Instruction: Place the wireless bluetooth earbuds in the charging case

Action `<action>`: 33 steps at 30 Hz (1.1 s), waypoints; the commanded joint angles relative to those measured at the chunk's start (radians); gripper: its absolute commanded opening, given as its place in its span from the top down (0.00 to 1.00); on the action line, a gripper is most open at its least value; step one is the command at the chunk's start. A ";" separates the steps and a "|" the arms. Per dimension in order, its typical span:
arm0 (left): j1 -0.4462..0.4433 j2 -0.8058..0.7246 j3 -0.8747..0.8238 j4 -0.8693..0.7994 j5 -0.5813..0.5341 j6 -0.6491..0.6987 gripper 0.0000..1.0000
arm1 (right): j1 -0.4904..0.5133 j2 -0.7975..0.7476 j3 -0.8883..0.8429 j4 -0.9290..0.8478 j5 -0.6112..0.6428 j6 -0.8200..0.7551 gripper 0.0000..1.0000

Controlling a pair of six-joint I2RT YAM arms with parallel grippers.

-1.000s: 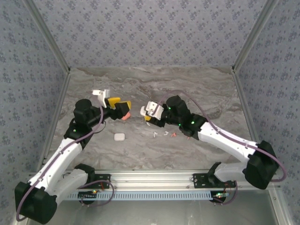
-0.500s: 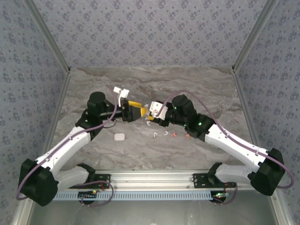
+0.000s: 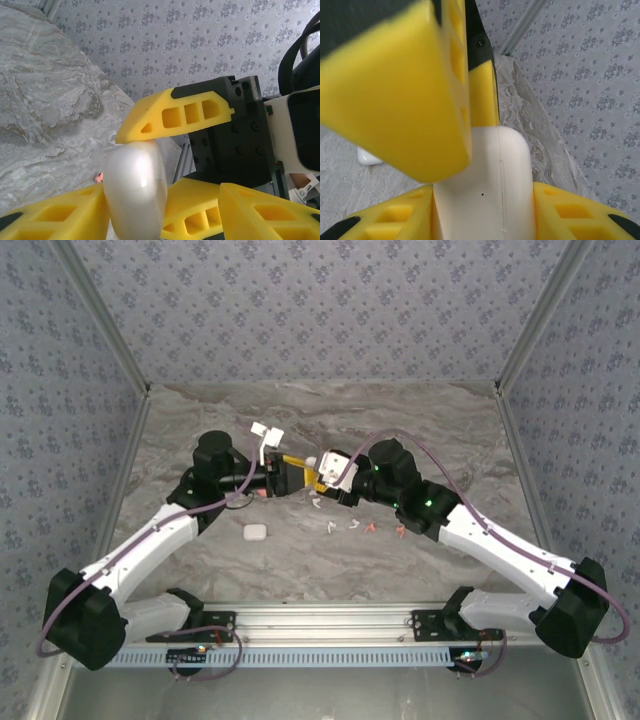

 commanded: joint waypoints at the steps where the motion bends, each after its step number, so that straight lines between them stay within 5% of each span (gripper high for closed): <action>1: -0.017 0.010 0.050 0.001 0.046 0.010 0.47 | 0.007 -0.009 0.042 0.043 0.008 0.010 0.55; 10: -0.024 0.009 0.052 0.001 0.043 0.018 0.70 | -0.004 -0.002 0.066 0.000 -0.008 0.017 0.48; 21: -0.038 -0.020 -0.018 0.139 -0.164 0.043 0.98 | -0.136 -0.109 0.018 -0.076 -0.172 0.141 0.01; 27: -0.115 -0.035 -0.057 0.234 -0.274 0.153 1.00 | -0.296 -0.167 -0.045 0.061 -0.422 0.428 0.00; 33: -0.158 -0.028 -0.071 0.304 -0.303 0.222 1.00 | -0.319 -0.147 -0.029 0.046 -0.390 0.504 0.00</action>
